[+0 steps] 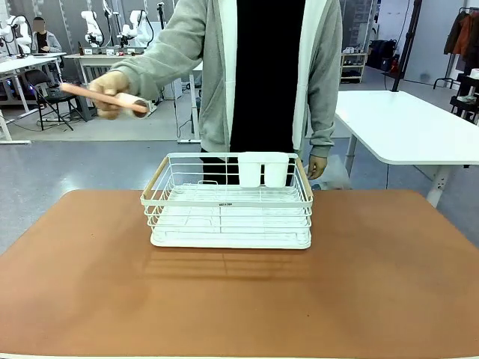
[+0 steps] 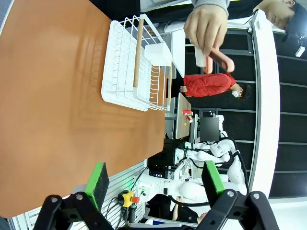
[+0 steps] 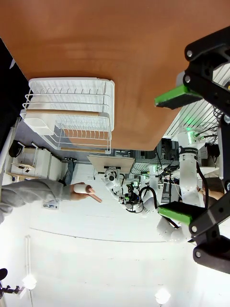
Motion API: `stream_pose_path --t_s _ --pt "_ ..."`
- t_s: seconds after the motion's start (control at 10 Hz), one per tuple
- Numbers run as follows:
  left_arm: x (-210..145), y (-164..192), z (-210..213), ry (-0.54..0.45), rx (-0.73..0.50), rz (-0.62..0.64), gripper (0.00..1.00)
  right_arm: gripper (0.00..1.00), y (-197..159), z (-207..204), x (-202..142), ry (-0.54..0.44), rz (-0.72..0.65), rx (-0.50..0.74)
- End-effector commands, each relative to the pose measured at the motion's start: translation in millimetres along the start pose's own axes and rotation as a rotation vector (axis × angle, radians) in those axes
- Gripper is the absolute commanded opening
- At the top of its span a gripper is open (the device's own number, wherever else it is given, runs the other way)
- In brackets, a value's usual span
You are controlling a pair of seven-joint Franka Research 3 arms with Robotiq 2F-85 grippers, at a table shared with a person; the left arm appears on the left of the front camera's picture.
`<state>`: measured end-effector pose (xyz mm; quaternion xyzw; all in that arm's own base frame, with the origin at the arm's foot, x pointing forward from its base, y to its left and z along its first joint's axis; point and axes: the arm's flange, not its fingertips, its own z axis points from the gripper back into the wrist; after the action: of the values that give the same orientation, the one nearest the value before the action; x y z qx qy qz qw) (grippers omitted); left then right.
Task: Clean the table.
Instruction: Pick up the Lint Roller when the human hands it over.
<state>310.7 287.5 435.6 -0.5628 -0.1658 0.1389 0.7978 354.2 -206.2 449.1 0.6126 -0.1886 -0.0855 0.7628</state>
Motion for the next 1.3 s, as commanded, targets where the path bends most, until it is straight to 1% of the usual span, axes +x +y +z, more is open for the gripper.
stream_pose_path --t_s 0.0,0.5,0.6,0.8,0.9,1.0,1.2 --pt "-3 0 3 0.005 -0.011 -0.022 1.0 1.0 3 -1 -2 -0.005 -0.013 0.013" --pt "-3 0 3 0.005 -0.011 -0.022 1.0 1.0 3 -1 -2 -0.005 -0.013 0.013" --pt "0 0 0 0.0 0.0 0.0 1.0 1.0 3 -1 -2 -0.005 -0.013 0.013" --pt "7 -19 -14 -0.011 0.066 0.027 1.0 1.0 3 -1 -2 -0.005 -0.013 0.013" --pt "8 -39 -18 -0.016 0.103 0.076 1.0 1.0 3 -1 -2 -0.005 -0.013 0.013" --pt "9 -51 -18 -0.007 0.11 0.125 1.0 1.0 3 -1 -2 -0.005 -0.013 0.013" --pt "12 -99 -31 -0.049 0.2 0.161 1.0 1.0 3 -1 -2 -0.005 -0.013 0.013"
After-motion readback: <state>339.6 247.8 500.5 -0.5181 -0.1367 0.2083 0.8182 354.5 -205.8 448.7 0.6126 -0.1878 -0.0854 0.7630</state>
